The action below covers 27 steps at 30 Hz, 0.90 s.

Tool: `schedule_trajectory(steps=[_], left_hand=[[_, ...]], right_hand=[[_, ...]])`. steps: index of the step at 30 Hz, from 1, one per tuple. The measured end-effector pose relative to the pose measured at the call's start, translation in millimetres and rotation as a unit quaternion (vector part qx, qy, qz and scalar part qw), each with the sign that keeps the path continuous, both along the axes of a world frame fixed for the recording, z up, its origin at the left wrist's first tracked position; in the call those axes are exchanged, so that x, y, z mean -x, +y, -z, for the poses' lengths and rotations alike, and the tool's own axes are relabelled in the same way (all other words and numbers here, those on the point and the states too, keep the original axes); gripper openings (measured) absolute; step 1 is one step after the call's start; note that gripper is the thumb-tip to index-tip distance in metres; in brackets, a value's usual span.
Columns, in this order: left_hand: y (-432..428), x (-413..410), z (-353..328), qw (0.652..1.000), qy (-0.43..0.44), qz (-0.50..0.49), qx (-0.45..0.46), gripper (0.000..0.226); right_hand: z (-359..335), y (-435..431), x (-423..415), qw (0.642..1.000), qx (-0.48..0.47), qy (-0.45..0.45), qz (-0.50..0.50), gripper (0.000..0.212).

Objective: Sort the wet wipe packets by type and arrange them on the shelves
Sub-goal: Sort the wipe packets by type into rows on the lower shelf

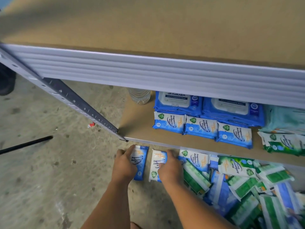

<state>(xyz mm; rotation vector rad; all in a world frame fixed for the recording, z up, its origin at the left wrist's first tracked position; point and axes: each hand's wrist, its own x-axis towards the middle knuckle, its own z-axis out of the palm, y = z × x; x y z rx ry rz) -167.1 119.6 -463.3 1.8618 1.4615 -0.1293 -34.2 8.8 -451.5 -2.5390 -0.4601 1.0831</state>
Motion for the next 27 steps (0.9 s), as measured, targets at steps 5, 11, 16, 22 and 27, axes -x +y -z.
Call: schedule_trajectory(steps=[5,11,16,22,27], left_hand=[[-7,-6,-6,0.999,0.028,-0.011,-0.043,0.087],[-43,-27,-18,0.993,-0.026,-0.071,-0.089,0.052],[-95,-41,-35,0.999,-0.011,0.031,-0.013,0.044],[-163,-39,-59,0.986,0.039,0.151,0.060,0.057],[-221,-30,-55,0.967,0.065,0.234,0.078,0.044]], right_hand=[[-12,-2,2,0.997,0.014,-0.057,-0.057,0.057],[-36,-53,-10,0.989,-0.122,-0.078,0.011,0.015],[-56,-142,-48,0.988,-0.088,-0.110,0.067,0.025],[-74,-267,-85,0.990,0.023,-0.030,0.133,0.016],[-74,-343,-98,0.984,0.104,0.037,0.141,0.016]])
